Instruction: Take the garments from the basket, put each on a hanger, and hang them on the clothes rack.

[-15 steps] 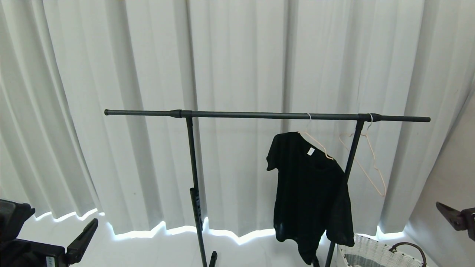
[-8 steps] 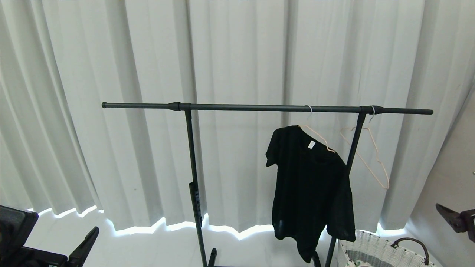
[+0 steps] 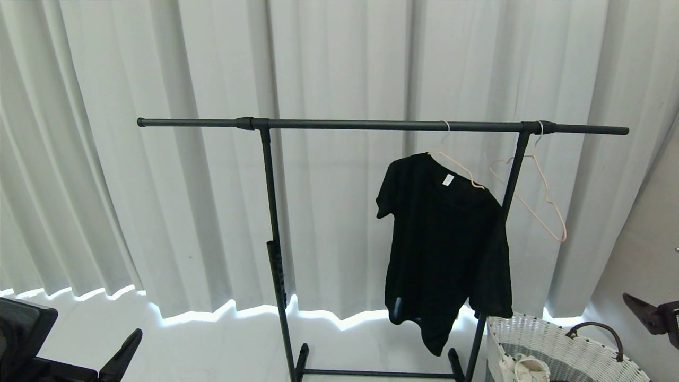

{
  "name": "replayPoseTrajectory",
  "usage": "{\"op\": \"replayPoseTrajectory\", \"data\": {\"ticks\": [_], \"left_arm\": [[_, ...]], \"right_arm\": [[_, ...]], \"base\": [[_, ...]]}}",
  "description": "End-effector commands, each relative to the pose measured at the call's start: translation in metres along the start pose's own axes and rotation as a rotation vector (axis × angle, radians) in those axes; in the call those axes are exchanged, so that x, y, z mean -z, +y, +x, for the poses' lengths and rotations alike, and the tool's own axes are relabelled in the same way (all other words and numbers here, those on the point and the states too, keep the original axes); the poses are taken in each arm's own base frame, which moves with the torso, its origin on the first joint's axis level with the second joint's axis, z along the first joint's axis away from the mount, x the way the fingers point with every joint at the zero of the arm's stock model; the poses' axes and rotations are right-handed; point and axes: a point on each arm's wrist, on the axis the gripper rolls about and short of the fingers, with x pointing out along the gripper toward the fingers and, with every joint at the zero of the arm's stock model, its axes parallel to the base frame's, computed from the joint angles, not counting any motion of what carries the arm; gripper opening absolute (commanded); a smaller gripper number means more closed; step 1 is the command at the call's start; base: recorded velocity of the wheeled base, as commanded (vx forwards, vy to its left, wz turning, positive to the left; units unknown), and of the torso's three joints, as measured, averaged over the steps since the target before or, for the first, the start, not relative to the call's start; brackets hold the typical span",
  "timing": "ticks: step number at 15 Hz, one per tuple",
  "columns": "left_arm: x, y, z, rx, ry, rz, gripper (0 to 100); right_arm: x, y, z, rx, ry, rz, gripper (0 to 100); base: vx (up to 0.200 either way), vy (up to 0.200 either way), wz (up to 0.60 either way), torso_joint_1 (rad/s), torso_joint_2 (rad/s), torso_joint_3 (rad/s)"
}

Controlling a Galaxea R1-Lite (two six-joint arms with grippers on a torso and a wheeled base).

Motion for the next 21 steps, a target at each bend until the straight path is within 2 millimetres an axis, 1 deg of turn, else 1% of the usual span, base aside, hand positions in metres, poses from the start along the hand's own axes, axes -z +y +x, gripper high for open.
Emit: {"op": "replayPoseTrajectory", "data": {"ticks": [1, 2, 5, 9, 11, 15, 21], "left_arm": [[0.003, -0.001, 0.0, 0.003, 0.013, 0.002, 100], [0.01, -0.003, -0.001, 0.009, 0.036, 0.009, 100], [0.011, -0.004, -0.001, 0.011, 0.042, 0.01, 100], [0.01, -0.003, -0.003, 0.007, 0.031, 0.008, 100], [0.009, -0.002, -0.007, -0.002, 0.004, 0.008, 100], [0.009, -0.001, -0.009, -0.009, -0.013, 0.006, 100], [0.008, -0.001, -0.012, -0.013, -0.031, 0.003, 100]], "right_arm": [[0.001, 0.0, 0.0, -0.001, 0.004, -0.002, 100], [0.006, 0.001, 0.0, -0.002, 0.017, -0.007, 100], [0.018, 0.004, 0.0, -0.007, 0.048, -0.019, 100], [0.02, 0.005, 0.001, -0.011, 0.056, -0.023, 100], [0.025, 0.006, 0.001, -0.014, 0.071, -0.034, 100], [0.03, 0.007, 0.001, -0.019, 0.086, -0.066, 100], [0.033, 0.008, 0.001, -0.02, 0.093, -0.07, 100]], "base": [[0.0, 0.0, 0.0, -0.227, 0.51, 0.286], [0.0, 0.0, 0.0, -0.222, 0.51, 0.281], [0.0, 0.0, 0.0, -0.209, 0.5, 0.284], [0.0, 0.0, 0.0, -0.189, 0.48, 0.284], [0.0, 0.0, 0.0, -0.158, 0.42, 0.256], [0.0, 0.0, 0.0, -0.036, 0.1, 0.071], [0.0, -0.2, 0.0, 0.0, 0.01, 0.013]]}}
